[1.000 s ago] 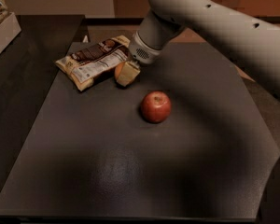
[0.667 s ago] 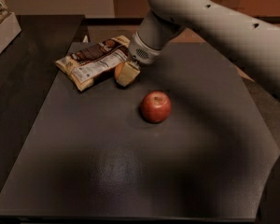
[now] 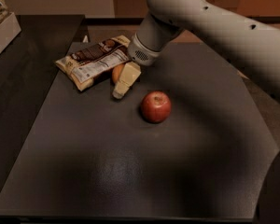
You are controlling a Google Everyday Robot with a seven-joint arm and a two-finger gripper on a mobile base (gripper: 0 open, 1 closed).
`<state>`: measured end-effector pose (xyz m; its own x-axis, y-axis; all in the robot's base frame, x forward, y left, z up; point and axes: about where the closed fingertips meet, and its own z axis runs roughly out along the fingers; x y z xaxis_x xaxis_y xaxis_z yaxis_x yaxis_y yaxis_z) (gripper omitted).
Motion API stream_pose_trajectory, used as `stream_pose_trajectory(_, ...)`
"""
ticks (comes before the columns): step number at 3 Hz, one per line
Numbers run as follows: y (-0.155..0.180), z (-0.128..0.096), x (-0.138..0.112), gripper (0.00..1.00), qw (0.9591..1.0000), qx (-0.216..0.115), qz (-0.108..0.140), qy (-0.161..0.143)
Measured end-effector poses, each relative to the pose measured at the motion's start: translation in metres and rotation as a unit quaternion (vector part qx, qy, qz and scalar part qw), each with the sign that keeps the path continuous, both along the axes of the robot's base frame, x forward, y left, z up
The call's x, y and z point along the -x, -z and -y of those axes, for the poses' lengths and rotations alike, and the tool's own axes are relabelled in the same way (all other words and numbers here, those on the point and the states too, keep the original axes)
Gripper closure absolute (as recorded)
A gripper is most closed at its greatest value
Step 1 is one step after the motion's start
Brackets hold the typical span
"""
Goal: Move orange near brown chip bag
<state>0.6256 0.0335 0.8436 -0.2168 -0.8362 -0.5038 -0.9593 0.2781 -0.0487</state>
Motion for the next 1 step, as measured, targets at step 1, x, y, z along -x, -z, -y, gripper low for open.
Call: stream_pose_trajectory(1, 0.0, 0.0, 0.0, 0.0, 1.0, 0.0, 0.0, 0.0)
